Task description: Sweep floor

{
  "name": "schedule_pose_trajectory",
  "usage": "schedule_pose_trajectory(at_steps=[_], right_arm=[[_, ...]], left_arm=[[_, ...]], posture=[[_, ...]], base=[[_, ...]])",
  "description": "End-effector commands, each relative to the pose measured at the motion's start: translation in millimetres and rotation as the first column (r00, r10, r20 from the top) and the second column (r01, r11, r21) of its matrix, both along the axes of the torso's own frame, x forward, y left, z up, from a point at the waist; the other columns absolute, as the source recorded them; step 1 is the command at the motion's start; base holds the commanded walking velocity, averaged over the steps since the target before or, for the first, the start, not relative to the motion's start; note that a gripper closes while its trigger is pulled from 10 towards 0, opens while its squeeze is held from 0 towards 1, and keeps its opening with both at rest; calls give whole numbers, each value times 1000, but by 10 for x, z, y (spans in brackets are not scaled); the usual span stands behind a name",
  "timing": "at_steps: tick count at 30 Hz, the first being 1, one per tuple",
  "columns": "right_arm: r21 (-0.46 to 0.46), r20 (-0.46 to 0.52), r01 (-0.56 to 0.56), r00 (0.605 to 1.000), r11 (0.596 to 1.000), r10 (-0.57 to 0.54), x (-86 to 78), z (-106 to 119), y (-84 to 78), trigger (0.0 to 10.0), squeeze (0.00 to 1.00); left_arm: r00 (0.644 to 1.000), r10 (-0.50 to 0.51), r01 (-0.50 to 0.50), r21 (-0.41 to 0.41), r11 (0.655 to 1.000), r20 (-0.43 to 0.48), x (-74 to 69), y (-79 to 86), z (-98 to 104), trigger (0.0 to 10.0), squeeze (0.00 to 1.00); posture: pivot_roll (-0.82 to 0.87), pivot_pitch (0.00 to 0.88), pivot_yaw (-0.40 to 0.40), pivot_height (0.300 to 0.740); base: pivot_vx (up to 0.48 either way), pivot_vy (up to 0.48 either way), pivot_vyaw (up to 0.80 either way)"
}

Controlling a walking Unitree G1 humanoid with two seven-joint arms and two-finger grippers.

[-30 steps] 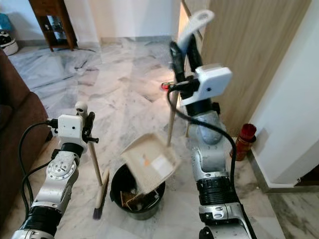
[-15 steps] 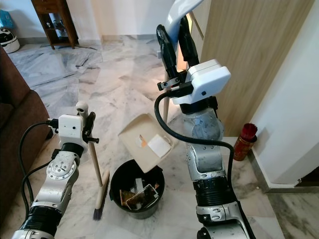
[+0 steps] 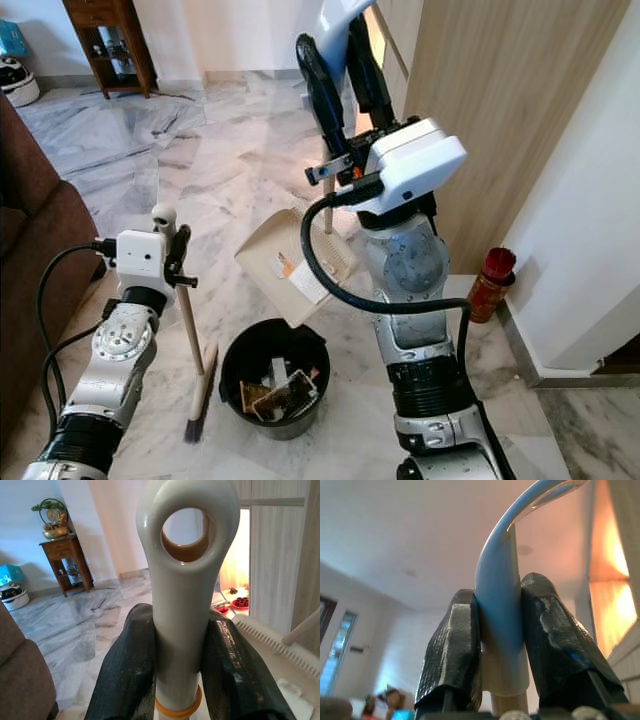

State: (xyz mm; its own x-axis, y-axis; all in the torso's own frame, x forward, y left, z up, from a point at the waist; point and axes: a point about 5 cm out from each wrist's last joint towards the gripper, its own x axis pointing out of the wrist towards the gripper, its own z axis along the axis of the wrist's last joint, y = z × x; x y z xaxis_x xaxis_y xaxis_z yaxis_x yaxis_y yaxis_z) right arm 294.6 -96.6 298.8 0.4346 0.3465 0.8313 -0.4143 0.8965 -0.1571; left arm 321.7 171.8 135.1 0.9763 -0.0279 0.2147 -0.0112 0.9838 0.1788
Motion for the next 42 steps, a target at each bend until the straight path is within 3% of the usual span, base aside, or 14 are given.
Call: schedule_pose_trajectory(at_steps=[1,8,13,19,23,25,28,37,39,42], right_arm=[[61,65,-32,997,998,28,-90,150,-41,10000,0],[58,70,-27,997,998,23,-87,154,-50,10000,0],[-14,94,19,995,1000,-17,-95,156,-30,10000,0],[-9,80,8,997,1000,-7,-81,143,-36,10000,0],[-60,102,31,994,998,-25,-89,137,-15,10000,0],[-58,101,29,995,998,-23,-90,136,-13,10000,0],[52,33,-35,999,998,33,-60,135,-58,10000,0],[16,50,6,999,1000,-7,-52,128,-88,10000,0],[-54,83,39,996,998,-34,-63,124,-64,10000,0],[-44,71,33,997,998,-30,-52,114,-69,10000,0]], left_arm=[[998,-7,6,15,1000,62,28,21,151,10000,0],[998,-9,8,15,1000,62,28,15,150,10000,0],[998,-5,4,15,1000,64,28,29,157,10000,0],[998,-6,5,14,1000,64,26,24,156,10000,0],[998,-7,6,14,1000,65,26,24,156,10000,0],[998,-8,7,14,1000,65,25,23,156,10000,0],[998,-9,8,13,1000,65,23,18,153,10000,0],[998,-10,9,9,1000,63,25,11,150,10000,0],[998,-10,9,8,1000,63,26,11,152,10000,0],[998,-8,8,7,1000,64,28,14,155,10000,0]], posture=[[106,35,42,740],[105,36,44,740],[105,42,44,740],[106,42,43,740],[103,41,45,740],[102,37,46,740],[102,34,46,740],[100,29,46,740],[98,30,46,740],[99,32,45,740]], base=[[0,0,0],[0,0,0],[0,0,0],[0,0,0],[0,0,0],[0,0,0],[0,0,0],[0,0,0],[0,0,0],[0,0,0]])
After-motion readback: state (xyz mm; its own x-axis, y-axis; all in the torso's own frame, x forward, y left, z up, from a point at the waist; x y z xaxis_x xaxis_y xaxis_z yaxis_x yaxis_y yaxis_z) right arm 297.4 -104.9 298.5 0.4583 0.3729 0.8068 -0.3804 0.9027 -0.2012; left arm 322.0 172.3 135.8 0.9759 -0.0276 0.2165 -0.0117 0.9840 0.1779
